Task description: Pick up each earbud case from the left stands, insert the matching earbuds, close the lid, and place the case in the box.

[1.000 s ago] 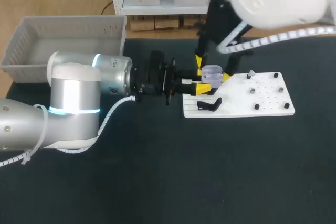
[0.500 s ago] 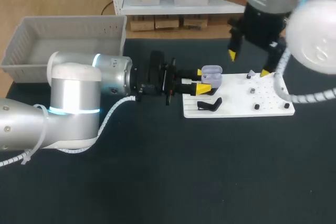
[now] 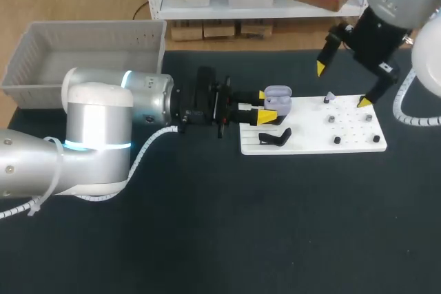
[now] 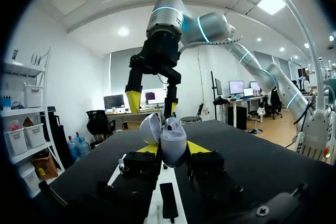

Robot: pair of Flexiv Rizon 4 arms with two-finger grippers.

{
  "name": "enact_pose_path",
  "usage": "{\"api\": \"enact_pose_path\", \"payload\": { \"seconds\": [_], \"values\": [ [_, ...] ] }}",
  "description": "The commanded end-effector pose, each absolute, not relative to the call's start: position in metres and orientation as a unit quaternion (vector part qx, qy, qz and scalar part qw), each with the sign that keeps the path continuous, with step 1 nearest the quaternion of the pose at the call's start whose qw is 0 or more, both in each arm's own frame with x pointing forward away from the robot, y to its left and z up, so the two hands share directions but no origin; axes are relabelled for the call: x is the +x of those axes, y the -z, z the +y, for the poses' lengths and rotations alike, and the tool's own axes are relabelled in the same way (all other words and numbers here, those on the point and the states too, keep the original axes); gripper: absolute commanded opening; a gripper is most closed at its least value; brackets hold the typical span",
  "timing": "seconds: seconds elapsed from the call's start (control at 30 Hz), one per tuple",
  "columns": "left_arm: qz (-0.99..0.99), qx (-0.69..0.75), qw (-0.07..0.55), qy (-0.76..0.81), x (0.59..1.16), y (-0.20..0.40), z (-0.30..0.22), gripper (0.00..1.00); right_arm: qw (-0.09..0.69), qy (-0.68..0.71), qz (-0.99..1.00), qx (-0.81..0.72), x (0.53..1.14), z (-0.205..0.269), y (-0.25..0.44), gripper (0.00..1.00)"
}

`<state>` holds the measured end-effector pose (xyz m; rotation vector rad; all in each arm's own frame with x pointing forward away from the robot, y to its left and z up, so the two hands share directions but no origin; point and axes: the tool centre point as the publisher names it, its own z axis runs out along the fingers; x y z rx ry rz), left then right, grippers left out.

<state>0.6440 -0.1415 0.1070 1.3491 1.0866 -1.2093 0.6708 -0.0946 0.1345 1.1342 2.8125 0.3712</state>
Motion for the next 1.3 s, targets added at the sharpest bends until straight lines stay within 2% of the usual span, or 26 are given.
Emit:
{"api": "enact_pose_path", "payload": {
  "seconds": [0.03,0.57,0.67,0.8,1.07,1.3],
  "values": [
    [0.448,0.555,0.494,0.497,0.643,-0.106,-0.141,0.00,0.026,-0.122,0.921,0.368,0.678,-0.093,-0.134,1.00],
    [0.448,0.555,0.494,0.497,0.643,-0.106,-0.141,0.00,0.026,-0.122,0.921,0.368,0.678,-0.093,-0.134,1.00],
    [0.448,0.555,0.494,0.497,0.643,-0.106,-0.141,0.00,0.069,-0.105,0.923,0.364,0.684,-0.102,-0.138,1.00],
    [0.448,0.555,0.494,0.497,0.643,-0.106,-0.141,0.00,0.106,-0.109,0.942,0.299,0.696,-0.111,-0.133,1.00],
    [0.448,0.555,0.494,0.497,0.643,-0.106,-0.141,0.00,0.082,-0.149,0.971,0.169,0.725,-0.123,-0.109,1.00],
    [0.448,0.555,0.494,0.497,0.643,-0.106,-0.141,0.00,0.099,-0.106,0.983,0.109,0.740,-0.123,-0.096,1.00]
  ]
}}
